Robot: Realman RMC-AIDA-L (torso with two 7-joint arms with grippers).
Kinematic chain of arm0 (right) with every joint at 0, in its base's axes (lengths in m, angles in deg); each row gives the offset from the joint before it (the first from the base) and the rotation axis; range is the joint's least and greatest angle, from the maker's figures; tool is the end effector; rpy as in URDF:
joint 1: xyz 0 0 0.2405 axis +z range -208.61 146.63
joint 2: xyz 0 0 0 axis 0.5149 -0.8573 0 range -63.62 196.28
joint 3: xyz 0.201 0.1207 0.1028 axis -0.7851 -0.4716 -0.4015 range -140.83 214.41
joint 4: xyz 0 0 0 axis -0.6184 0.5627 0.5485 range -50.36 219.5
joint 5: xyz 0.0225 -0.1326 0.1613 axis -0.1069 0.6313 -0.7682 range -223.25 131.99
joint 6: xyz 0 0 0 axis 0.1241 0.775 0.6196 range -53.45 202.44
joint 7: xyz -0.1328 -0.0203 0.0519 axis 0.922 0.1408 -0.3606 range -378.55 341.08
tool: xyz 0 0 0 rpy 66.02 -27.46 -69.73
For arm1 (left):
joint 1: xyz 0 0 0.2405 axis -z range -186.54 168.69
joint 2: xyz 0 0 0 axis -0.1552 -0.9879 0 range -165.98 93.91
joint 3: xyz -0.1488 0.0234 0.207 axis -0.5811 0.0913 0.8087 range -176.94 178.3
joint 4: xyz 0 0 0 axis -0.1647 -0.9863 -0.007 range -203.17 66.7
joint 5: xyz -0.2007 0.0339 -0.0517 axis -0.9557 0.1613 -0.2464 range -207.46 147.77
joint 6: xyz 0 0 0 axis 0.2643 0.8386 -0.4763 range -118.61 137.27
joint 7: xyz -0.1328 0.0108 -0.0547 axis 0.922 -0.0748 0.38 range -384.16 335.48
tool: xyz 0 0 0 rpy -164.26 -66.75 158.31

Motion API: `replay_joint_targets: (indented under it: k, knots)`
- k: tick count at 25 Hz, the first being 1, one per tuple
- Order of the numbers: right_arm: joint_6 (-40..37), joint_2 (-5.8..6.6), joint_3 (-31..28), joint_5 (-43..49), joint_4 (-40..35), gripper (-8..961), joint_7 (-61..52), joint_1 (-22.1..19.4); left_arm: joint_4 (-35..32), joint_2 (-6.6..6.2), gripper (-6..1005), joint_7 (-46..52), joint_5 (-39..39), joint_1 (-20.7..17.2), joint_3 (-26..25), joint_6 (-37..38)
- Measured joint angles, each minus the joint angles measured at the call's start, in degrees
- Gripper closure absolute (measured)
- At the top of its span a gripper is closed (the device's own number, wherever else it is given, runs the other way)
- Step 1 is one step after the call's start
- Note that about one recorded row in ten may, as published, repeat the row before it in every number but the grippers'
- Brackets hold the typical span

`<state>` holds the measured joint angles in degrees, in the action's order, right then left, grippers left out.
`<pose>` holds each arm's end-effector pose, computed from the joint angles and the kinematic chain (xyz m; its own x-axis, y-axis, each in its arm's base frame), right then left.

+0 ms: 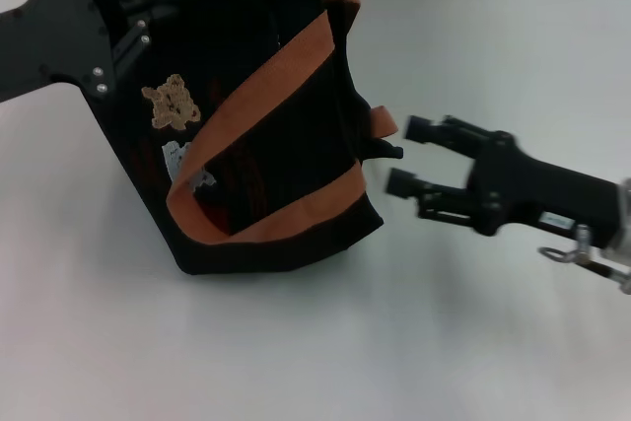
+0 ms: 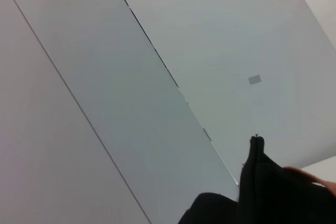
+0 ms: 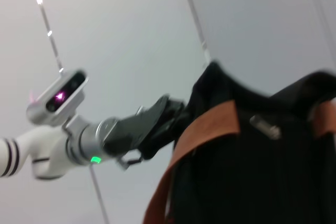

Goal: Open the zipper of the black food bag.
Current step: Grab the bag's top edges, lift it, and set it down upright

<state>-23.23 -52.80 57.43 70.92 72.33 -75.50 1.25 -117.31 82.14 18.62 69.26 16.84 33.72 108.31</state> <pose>0.2503 0.2899 -0.0386 0.5850 -0.2418 -0.7741 -0.4264 -0.9037 -0.0400 -0.2456 0.3262 0.0799 0.7987 -0.4467 0.4033 -0.0890 -0.7504 -0.6549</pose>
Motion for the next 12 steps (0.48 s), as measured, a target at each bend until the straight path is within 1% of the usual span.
replay_joint_targets:
  k: [1, 2, 4, 6, 7, 8, 9, 10, 11, 12]
  knots:
    - [-0.6, 0.00, 0.0, -1.0, -0.4, 157, 0.5, -0.9, 0.2, 0.00, 931, -0.2, 0.1, 0.0, 0.0, -0.1]
    - [-1.3, -0.03, 0.0, -4.2, -0.5, 157, 3.4, -2.4, 0.7, 0.00, 931, -0.3, 0.3, -0.1, 0.2, -0.2]
    - [-1.5, -0.10, 0.0, -5.7, -0.3, 157, 5.4, -2.9, 1.0, 0.01, 931, -0.5, 0.3, -0.1, 0.3, -0.2]
    - [-1.5, -0.26, 0.0, -8.8, 0.9, 158, 11.6, -3.5, 1.5, 0.05, 931, -0.9, 0.3, -0.1, 0.6, -0.1]
    - [-1.1, -0.34, 0.0, -11.5, 3.2, 158, 18.7, -3.6, 1.9, 0.09, 931, -1.2, 0.3, -0.1, 0.6, 0.2]
    - [-1.0, -0.35, 0.0, -12.5, 4.3, 159, 21.9, -3.4, 2.1, 0.11, 931, -1.3, 0.3, -0.1, 0.6, 0.3]
    - [-1.0, -0.35, 0.0, -12.5, 4.3, 159, 21.9, -3.4, 2.2, 0.11, 931, -1.5, 0.3, -0.1, 0.6, 0.4]
    - [-0.5, -0.40, 0.0, -14.3, 6.5, 159, 27.7, -2.8, 2.3, 0.11, 931, -1.6, 0.3, -0.1, 0.6, 0.5]
    - [-0.5, -0.40, 0.0, -14.3, 6.5, 160, 27.7, -2.8, 2.3, 0.11, 931, -1.6, 0.3, -0.1, 0.6, 0.5]
    - [0.1, -0.49, -0.4, -15.6, 9.0, 160, 33.7, -2.1, 2.6, 0.12, 931, -1.6, 0.3, -0.2, 0.6, 0.6]
